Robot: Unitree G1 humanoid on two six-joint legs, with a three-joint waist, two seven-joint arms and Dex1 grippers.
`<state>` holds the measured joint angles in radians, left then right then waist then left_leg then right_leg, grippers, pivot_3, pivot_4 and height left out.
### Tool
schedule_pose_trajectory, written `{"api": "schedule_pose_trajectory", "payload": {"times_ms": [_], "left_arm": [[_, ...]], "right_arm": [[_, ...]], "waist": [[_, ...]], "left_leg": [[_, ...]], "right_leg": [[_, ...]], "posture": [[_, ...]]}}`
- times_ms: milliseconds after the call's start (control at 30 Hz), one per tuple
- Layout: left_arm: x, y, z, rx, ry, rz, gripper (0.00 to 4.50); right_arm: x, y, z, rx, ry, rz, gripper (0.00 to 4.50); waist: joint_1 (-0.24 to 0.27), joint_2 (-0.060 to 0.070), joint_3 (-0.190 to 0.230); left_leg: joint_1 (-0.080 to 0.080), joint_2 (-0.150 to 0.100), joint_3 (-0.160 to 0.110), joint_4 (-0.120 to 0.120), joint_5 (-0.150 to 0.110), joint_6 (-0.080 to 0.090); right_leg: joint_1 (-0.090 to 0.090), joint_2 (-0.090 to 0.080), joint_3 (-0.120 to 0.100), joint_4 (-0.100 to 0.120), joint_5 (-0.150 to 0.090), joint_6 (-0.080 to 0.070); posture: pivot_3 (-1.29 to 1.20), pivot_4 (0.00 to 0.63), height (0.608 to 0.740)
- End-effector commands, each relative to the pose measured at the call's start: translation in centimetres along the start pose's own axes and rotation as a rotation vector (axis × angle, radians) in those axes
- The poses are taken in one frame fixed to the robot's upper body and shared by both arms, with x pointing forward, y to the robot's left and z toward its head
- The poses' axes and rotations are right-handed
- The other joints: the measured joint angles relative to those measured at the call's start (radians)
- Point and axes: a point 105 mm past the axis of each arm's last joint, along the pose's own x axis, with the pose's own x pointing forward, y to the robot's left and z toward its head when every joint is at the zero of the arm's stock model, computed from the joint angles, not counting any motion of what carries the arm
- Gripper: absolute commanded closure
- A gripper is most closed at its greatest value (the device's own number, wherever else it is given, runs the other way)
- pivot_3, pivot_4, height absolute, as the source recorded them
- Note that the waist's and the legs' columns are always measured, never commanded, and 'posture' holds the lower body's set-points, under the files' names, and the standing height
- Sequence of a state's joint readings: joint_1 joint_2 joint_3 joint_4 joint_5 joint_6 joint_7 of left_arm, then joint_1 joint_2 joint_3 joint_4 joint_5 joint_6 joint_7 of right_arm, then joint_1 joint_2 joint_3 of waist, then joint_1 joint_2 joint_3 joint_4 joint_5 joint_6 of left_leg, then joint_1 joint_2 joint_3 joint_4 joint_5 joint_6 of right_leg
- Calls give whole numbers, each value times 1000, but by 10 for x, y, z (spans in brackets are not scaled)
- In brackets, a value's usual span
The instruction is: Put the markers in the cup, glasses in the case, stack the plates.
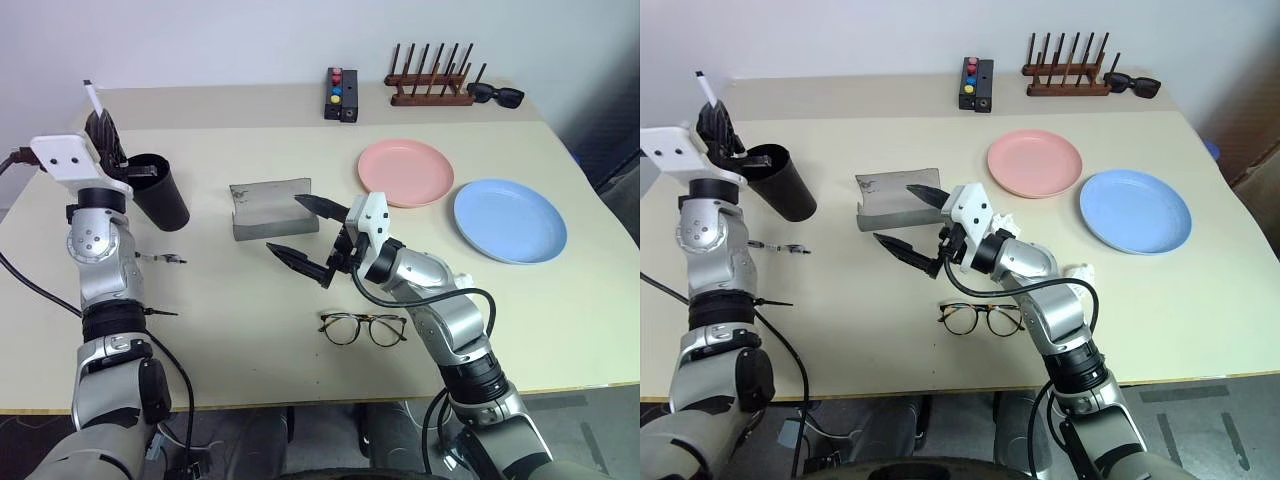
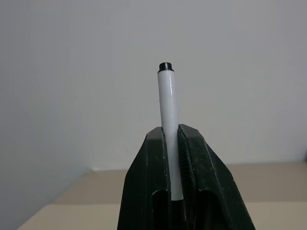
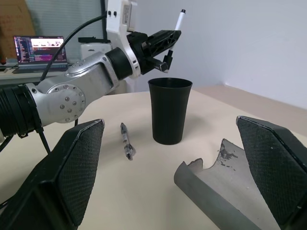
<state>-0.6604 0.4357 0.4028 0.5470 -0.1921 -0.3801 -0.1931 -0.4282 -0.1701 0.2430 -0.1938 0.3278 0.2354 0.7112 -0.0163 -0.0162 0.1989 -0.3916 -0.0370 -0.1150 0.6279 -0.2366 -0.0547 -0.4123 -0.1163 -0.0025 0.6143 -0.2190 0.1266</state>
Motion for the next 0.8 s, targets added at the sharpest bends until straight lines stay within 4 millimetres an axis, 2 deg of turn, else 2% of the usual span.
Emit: {"api": "schedule_pose_trajectory", "payload": {"times_ms": [33,133,233,600,800], "left_arm": [[3,0,8,-8,-31,1,4480],[3,0,7,-6,-30,10,3431],[3,0,7,-9,-30,11,1997],[3,-3,11,-46,-47,-3,1997],[7,4,40,-32,-108,-65,1997]], "right_arm": [[2,0,13,-27,-49,2,0],[2,0,13,-27,-49,4,0],[3,0,13,-26,-48,5,0],[4,0,12,-24,-49,11,0],[3,-2,14,-37,-49,9,0]], "waist": [[0,0,0],[-1,0,0],[0,0,0],[0,0,0],[-2,0,0]], "left_leg": [[0,0,0,0,0,0],[0,0,0,0,0,0],[0,0,0,0,0,0],[0,0,0,0,0,0],[0,0,0,0,0,0]], "right_leg": [[0,0,0,0,0,0],[0,0,0,0,0,0],[0,0,0,0,0,0],[0,0,0,0,0,0],[0,0,0,0,0,0]], "posture": [[0,150,739],[0,150,739],[0,150,739],[0,150,739],[0,150,739]]}}
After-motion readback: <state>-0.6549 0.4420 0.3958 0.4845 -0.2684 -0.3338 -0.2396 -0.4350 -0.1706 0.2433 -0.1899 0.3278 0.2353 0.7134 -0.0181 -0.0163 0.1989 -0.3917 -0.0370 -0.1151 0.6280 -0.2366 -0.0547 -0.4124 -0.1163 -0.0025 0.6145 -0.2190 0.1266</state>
